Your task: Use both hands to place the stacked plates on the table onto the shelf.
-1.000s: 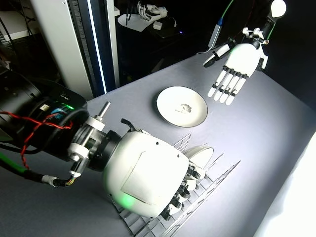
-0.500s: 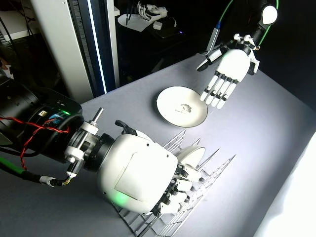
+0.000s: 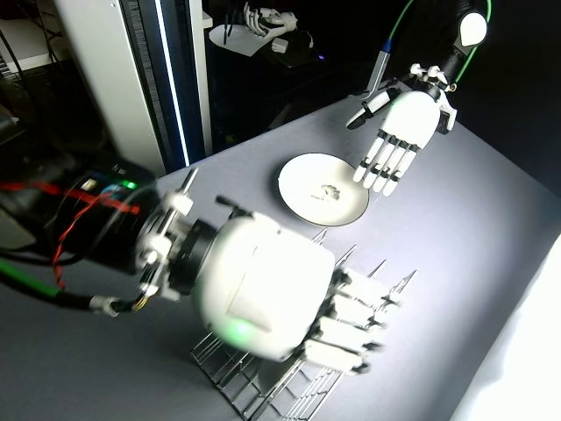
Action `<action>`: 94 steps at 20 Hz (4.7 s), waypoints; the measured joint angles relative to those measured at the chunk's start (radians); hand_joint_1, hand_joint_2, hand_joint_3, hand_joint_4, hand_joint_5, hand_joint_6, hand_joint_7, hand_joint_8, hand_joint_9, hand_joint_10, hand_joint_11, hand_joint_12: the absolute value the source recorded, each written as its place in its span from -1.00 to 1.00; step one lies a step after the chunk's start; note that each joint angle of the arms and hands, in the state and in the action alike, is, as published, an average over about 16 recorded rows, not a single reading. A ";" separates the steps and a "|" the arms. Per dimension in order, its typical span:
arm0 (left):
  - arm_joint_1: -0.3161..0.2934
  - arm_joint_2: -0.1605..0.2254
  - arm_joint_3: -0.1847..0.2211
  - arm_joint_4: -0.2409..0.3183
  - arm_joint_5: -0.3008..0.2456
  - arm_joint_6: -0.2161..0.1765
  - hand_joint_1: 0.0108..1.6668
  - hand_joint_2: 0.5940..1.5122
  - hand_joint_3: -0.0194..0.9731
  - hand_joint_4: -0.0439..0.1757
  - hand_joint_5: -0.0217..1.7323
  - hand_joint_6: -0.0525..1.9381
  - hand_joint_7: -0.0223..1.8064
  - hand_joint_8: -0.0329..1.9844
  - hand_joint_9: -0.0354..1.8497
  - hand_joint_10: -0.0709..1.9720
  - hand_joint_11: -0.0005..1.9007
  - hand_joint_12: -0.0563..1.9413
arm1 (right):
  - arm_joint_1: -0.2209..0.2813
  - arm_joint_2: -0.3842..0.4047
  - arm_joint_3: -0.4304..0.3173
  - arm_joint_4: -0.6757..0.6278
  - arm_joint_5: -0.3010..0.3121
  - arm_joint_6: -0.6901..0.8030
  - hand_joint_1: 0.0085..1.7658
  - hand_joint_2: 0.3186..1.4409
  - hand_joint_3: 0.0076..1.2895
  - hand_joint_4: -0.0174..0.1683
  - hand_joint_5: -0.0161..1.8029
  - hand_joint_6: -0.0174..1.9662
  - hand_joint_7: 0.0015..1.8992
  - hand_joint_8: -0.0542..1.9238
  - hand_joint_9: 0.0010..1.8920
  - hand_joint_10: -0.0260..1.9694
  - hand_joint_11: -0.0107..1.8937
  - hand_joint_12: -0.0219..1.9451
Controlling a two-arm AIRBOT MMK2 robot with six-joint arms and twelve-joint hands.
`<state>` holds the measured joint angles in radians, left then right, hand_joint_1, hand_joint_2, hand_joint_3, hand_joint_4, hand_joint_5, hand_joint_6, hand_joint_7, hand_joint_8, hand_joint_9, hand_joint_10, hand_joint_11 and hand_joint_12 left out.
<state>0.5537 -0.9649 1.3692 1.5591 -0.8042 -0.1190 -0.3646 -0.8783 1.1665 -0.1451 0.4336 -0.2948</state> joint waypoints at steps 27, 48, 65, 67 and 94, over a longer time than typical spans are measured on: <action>0.152 -0.025 -0.012 -0.071 0.083 0.032 -0.99 0.08 -0.92 -0.63 -0.98 -0.97 -1.00 -0.99 -0.93 -0.90 -0.99 -0.94 | -0.053 -0.011 -0.189 -0.790 0.240 0.003 0.43 0.06 -0.99 -0.78 -0.96 -0.96 -0.98 -0.93 -0.98 -0.98 -0.97 -0.96; 0.163 -0.004 -0.050 -0.037 0.113 0.031 -1.00 0.06 -0.92 -0.66 -0.99 -0.97 -1.00 -1.00 -0.93 -0.90 -0.98 -0.94 | -0.104 -0.287 -0.159 -0.767 -0.040 0.004 0.84 0.41 -0.99 -0.85 -0.96 -0.96 -0.98 -0.93 -0.98 -0.98 -0.97 -0.91; 0.157 -0.005 -0.050 -0.027 0.115 0.027 -1.00 0.06 -0.92 -0.68 -0.99 -0.97 -1.00 -1.00 -0.93 -0.90 -0.98 -0.94 | -0.104 -0.431 -0.082 -0.754 -0.108 0.002 0.92 0.51 -0.99 -0.82 -0.77 -0.93 -0.80 -0.90 -0.82 -0.77 -0.90 0.11; 0.156 -0.005 -0.050 -0.026 0.115 0.027 -1.00 0.06 -0.92 -0.68 -0.99 -0.97 -1.00 -1.00 -0.93 -0.90 -0.98 -0.94 | -0.104 -0.432 -0.081 -0.753 -0.102 0.001 0.90 0.49 -0.99 -0.82 -0.70 -0.87 -0.72 -0.84 -0.76 -0.61 -0.81 0.35; -0.102 0.200 -0.081 0.095 0.037 -0.002 -1.00 0.03 -0.92 -0.61 -0.96 -0.94 -0.96 -0.96 -0.94 -0.92 -0.99 -0.94 | 0.019 -0.205 -0.238 -0.672 -0.046 -0.010 0.55 0.19 -1.00 -0.83 -0.08 0.09 -0.04 -0.01 0.00 0.22 -0.02 0.41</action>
<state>0.4515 -0.7653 1.2878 1.6546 -0.7676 -0.1209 -0.3452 -1.0835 0.9286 -0.8168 0.3872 -0.3046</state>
